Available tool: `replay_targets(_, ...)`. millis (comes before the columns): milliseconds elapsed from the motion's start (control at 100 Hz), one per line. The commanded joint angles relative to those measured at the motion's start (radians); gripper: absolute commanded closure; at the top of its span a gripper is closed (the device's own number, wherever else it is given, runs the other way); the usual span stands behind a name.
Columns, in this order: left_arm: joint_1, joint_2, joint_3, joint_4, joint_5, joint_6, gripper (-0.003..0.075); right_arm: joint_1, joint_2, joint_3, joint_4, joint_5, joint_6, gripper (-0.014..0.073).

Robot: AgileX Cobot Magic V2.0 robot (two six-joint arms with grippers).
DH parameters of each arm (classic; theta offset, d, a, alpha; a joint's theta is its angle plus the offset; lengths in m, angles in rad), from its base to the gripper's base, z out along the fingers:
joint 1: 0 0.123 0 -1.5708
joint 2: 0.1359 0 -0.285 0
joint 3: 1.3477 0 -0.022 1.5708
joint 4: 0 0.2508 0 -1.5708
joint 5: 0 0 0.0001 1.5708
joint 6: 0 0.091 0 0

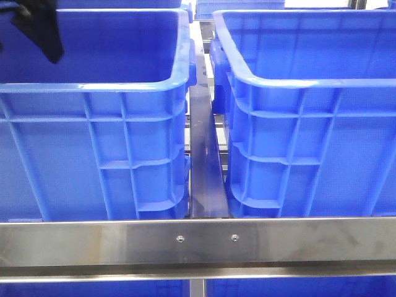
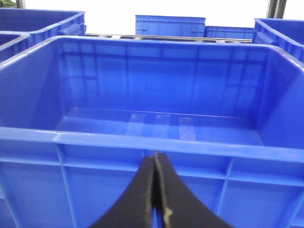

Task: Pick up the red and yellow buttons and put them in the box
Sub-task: 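Lower the left gripper onto a red-capped button and close it, then lift the red-capped button out of the bin with the left gripper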

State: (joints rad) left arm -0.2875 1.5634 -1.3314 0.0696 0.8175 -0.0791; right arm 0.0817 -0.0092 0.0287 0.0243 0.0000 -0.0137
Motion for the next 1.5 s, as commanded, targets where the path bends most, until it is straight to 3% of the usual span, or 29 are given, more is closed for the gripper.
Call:
replay_targets(0,-0.006,0.014,-0.070,0.000,-0.031,-0.013,0.0155,0.000,-0.023,-0.002,-0.008,-0.081,0.000,0.0662)
replay_targets(250,-0.006,0.113,-0.140,-0.010,-0.031,-0.013,0.0155,0.000,-0.023,-0.002,-0.008,-0.081,0.000,0.0662)
replay_targets(1070,-0.006,0.239,-0.140,-0.007,-0.044,-0.010,0.0165,0.000,-0.023,-0.002,-0.008,-0.081,0.000,0.0662)
replay_targets(1240,-0.006,0.239,-0.140,-0.009,-0.037,-0.010,0.0320,0.000,-0.023,-0.002,-0.008,-0.081,0.000,0.0662)
replay_targets(1490,-0.006,0.239,-0.140,-0.007,-0.026,-0.010,0.0679,0.000,-0.023,-0.002,-0.008,-0.081,0.000,0.0662)
